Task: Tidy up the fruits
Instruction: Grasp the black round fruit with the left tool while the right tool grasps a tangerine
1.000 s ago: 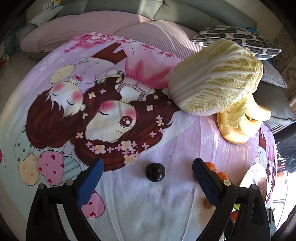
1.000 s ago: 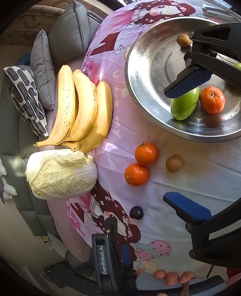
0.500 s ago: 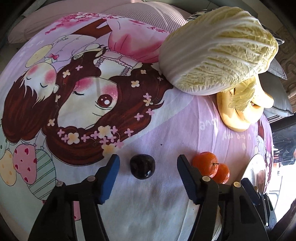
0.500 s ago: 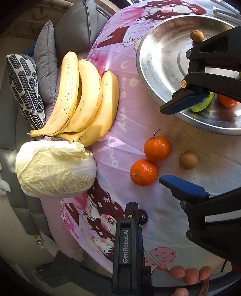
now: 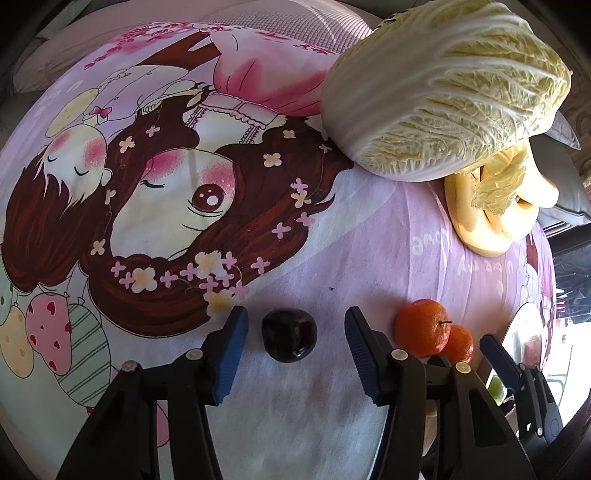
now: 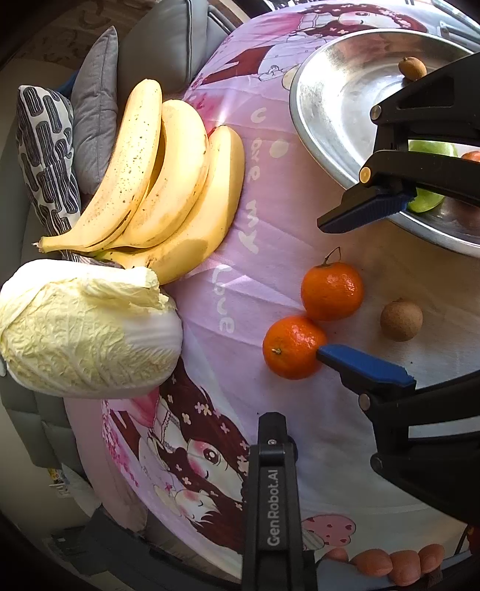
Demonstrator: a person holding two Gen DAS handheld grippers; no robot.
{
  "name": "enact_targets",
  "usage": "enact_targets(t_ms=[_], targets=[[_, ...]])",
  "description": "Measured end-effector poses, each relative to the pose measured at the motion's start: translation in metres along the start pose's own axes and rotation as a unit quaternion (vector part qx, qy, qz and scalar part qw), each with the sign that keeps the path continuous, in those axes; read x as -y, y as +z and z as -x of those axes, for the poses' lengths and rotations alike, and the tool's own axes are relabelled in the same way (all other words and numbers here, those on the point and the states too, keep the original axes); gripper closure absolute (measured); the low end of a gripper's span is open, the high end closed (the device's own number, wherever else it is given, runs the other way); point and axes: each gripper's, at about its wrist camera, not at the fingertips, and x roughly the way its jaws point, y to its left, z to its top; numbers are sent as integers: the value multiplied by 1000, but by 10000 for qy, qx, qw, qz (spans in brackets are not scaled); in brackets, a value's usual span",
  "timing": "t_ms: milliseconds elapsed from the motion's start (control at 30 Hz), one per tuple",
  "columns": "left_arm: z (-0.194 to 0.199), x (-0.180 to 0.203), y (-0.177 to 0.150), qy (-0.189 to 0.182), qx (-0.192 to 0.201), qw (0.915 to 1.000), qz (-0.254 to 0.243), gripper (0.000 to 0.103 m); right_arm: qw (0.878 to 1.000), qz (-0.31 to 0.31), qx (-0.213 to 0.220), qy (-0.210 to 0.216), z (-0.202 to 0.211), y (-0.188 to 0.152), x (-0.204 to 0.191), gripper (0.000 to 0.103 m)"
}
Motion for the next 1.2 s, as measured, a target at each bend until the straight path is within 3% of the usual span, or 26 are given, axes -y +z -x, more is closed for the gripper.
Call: enact_targets(t_ms=[367, 700, 933, 1200], targets=[[-1, 2, -1, 327, 68, 9992, -212, 64, 9999, 74, -71, -30, -2, 0, -1, 41], [3, 4, -5, 350, 93, 9989, -311, 68, 9994, 195, -201, -195, -6, -4, -2, 53], [6, 6, -5, 325, 117, 9988, -337, 72, 9996, 154, -169, -144, -2, -6, -1, 68], [10, 10, -4, 259, 199, 9989, -332, 72, 9999, 37, -117, -44, 4, -7, 1, 70]])
